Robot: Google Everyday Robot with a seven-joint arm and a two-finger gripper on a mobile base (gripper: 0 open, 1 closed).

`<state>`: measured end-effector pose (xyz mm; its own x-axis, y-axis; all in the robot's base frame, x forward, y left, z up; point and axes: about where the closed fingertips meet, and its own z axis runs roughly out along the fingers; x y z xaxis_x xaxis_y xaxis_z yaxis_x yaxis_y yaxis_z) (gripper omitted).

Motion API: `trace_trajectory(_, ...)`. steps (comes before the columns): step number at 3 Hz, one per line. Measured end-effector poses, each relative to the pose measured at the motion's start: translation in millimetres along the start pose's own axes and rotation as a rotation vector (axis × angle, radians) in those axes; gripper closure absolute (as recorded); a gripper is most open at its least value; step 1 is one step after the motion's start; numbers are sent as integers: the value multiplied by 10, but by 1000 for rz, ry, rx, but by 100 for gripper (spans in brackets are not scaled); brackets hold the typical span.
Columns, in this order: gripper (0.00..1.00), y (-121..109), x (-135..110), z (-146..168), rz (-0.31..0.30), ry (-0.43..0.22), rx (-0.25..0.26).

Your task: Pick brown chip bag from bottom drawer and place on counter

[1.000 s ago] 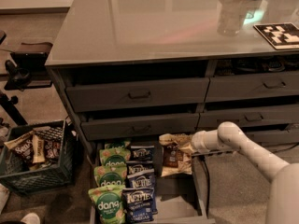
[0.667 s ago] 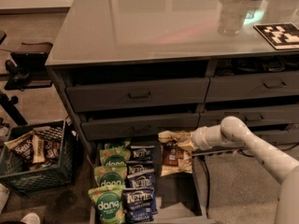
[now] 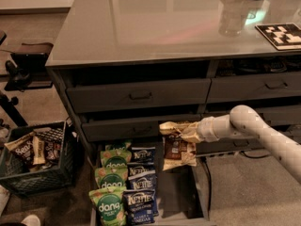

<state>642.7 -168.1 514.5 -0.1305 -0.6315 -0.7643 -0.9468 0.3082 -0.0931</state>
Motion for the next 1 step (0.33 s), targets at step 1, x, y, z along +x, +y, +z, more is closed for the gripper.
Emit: trace_trajectory(1,100,0,0,0,0,0,0)
